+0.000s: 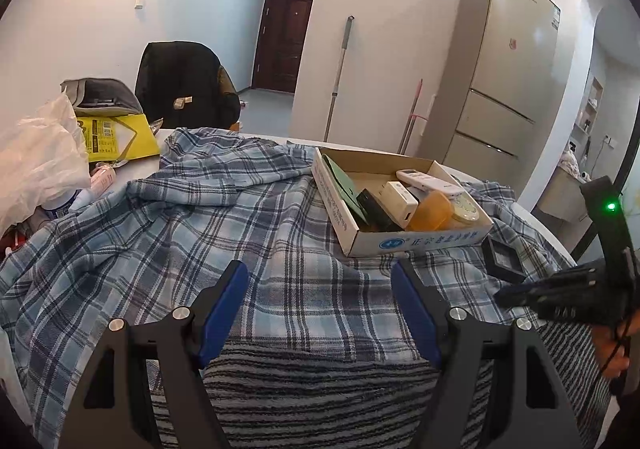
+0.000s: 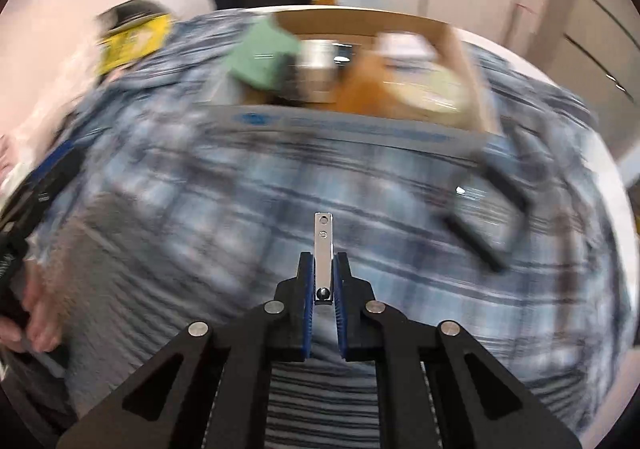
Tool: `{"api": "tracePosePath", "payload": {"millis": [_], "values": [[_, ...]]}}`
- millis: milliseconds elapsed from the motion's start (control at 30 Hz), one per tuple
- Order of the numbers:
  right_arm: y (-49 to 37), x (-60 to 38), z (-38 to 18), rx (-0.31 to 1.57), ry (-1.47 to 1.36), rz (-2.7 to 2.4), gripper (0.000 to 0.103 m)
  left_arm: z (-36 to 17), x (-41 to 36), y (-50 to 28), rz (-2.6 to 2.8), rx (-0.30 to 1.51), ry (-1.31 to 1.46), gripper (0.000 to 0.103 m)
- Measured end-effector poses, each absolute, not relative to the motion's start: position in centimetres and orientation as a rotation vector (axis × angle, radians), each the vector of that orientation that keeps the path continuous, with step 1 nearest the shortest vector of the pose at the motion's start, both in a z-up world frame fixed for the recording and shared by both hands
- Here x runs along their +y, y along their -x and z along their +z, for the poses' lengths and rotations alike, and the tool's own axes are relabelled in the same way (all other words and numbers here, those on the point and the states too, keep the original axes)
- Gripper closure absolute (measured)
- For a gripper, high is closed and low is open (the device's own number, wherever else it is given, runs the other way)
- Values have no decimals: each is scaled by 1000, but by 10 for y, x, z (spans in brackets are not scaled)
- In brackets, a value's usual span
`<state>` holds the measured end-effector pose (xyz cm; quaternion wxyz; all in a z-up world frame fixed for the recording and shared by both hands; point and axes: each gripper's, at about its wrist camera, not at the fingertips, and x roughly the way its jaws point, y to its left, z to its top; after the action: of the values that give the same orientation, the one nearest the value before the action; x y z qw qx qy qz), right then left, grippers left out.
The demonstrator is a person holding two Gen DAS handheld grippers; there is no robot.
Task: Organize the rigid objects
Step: 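Grasp the silver nail clipper with the right gripper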
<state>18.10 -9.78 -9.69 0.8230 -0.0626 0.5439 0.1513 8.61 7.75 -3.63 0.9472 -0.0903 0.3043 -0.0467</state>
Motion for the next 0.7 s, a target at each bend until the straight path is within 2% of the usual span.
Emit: {"api": "tracePosePath", "payload": {"millis": [200,700], "values": [[-193,-151,-119,1243,48,229,94,-39,70,-87,-92,621,145,27],[-181,-150,-123,1217,175,272,94,-45,68,-91,-62,648,129,27]]}}
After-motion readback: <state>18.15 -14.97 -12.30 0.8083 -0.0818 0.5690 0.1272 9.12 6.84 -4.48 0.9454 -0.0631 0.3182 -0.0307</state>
